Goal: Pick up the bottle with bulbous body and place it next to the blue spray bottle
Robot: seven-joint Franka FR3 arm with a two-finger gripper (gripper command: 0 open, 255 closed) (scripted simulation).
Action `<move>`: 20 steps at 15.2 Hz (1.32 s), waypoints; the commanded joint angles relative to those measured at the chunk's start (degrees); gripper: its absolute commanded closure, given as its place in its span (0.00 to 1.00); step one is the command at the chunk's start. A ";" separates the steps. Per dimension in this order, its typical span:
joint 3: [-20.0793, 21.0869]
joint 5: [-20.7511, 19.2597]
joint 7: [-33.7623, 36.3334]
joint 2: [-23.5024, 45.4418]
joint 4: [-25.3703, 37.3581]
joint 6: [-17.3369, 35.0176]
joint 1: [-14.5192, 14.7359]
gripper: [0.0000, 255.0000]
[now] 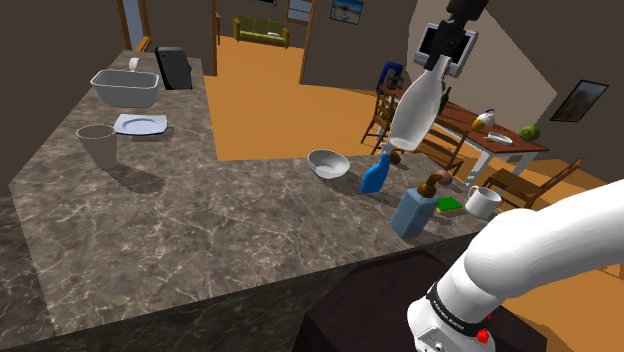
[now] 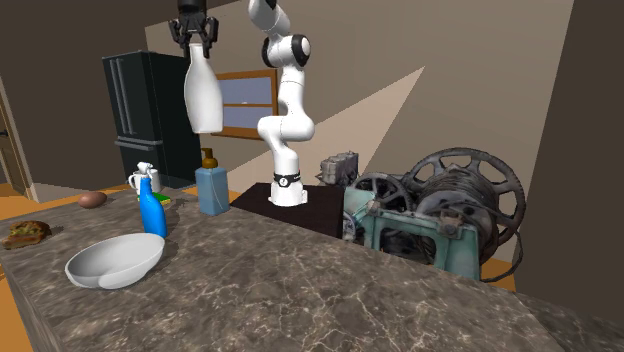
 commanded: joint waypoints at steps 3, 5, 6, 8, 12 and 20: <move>-4.79 -1.08 -6.09 2.23 2.54 -0.16 -1.05 1.00; -7.37 -1.33 -9.27 3.95 4.42 -0.28 -1.53 1.00; -8.71 -1.37 -10.89 4.93 5.48 -0.35 -1.76 1.00; -11.47 -1.24 -14.21 7.13 7.82 -0.52 -2.20 1.00; -18.02 0.44 -22.08 13.36 14.20 -1.15 -3.39 1.00; -16.89 -1.30 -20.96 9.44 4.02 5.57 -3.85 1.00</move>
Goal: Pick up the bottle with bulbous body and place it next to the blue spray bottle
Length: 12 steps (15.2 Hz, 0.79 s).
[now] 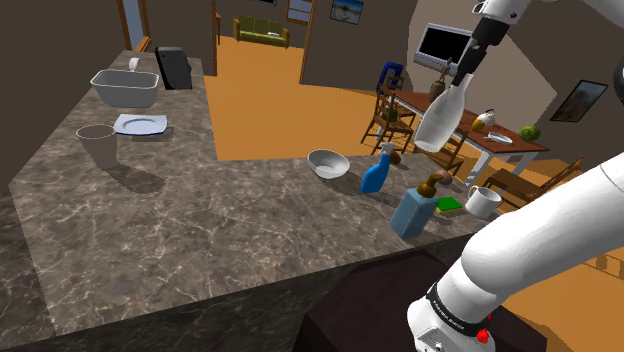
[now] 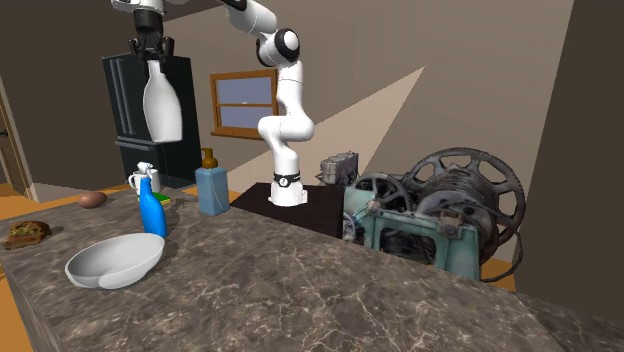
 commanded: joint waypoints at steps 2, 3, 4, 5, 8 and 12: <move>0.07 -0.41 0.11 -0.92 -3.34 2.56 -0.19 1.00; 0.13 -0.57 0.20 -1.28 -4.46 3.35 -0.25 1.00; 0.18 -0.72 0.28 -1.62 -5.55 4.14 -0.32 1.00; 0.23 -0.86 0.35 -1.95 -6.63 4.92 -0.39 1.00; 0.30 -1.26 0.54 -2.83 -9.76 7.25 -0.59 1.00; 0.30 -1.72 0.71 -3.79 -13.70 10.32 -0.86 1.00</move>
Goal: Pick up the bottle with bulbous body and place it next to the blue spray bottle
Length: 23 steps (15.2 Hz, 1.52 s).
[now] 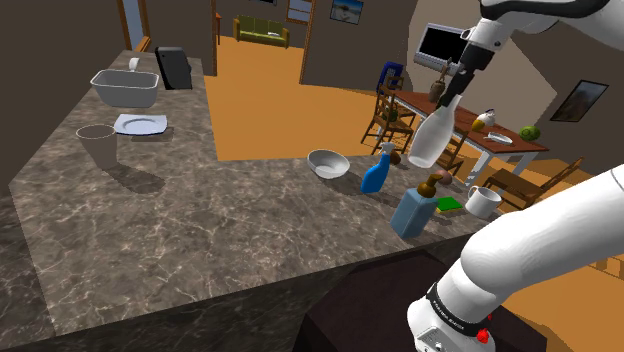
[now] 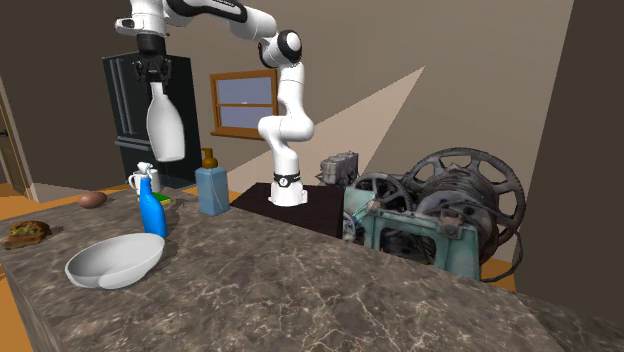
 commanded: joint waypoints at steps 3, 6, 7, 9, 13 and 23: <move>-0.15 -0.36 0.03 -0.66 -3.57 3.02 -0.24 1.00; -0.28 -0.63 0.07 -1.10 -6.25 5.30 -0.42 1.00; -0.34 -0.72 0.07 -1.22 -7.11 6.05 -0.48 1.00; -0.46 -0.87 0.07 -1.41 -8.80 7.57 -0.59 1.00; -0.77 -1.14 0.01 -1.63 -12.04 10.60 -0.78 1.00; -1.88 -1.52 -0.43 -1.21 -19.33 18.30 -1.11 1.00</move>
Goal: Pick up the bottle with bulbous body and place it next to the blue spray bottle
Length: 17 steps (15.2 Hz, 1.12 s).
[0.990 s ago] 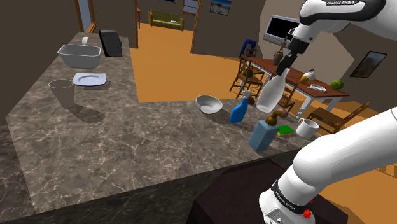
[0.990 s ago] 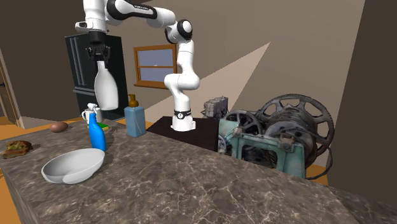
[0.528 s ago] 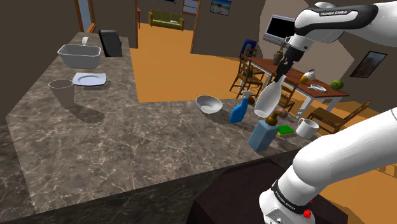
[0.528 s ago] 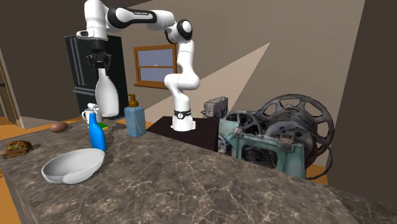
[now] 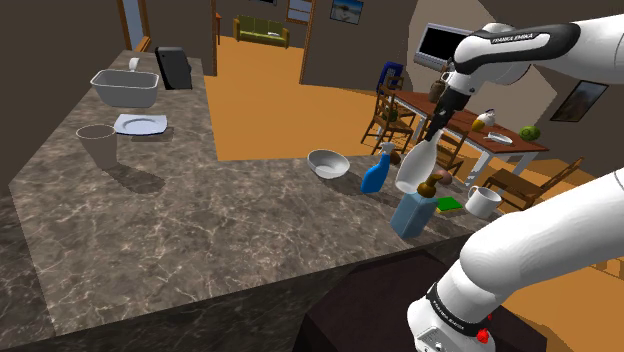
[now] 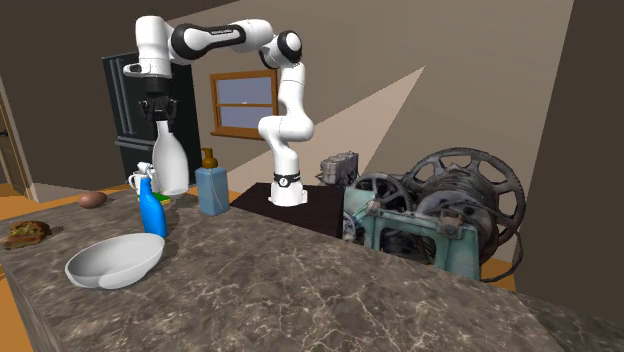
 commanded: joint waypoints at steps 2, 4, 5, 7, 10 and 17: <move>-0.35 -0.03 -0.14 0.32 -2.00 2.36 -0.03 1.00; -0.64 -0.02 -0.30 0.64 -3.28 3.94 -0.04 1.00; -0.79 -0.01 -0.39 0.82 -3.90 4.73 -0.04 1.00; -1.11 0.04 -0.59 1.23 -5.12 6.32 -0.04 1.00; -1.62 0.17 -0.94 1.96 -6.86 8.74 0.01 1.00; -2.85 0.79 -1.93 4.07 -10.29 14.10 0.28 1.00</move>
